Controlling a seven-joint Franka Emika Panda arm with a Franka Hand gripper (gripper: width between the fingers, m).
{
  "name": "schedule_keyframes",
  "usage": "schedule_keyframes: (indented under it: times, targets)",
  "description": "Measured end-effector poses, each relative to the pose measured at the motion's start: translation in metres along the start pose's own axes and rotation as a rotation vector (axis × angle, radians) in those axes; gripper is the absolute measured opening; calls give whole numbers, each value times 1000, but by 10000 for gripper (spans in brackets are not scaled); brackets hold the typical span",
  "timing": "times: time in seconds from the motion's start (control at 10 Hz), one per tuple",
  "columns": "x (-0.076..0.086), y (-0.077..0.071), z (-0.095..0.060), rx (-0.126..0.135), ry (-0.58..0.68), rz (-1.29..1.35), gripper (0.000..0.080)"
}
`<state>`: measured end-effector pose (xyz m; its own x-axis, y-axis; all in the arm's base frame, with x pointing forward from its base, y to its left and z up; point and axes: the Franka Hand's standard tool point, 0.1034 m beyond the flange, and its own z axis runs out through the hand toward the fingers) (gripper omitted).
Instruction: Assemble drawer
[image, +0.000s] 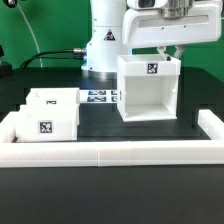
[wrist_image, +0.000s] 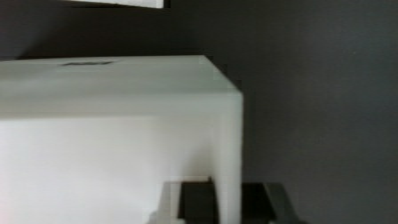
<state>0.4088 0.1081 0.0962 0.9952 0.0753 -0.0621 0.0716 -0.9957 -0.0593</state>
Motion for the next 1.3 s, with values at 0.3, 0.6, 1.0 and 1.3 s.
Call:
schedule_keyframes:
  times: [0.3,0.6,1.0,1.3]
  targets:
    - [20,7,-2,6,13,-20,37]
    - [67,14,-5,19,54,-22,38]
    - [131,31,-11,19,174,-73,38]
    - [136,31,-12,20,190,-61,38]
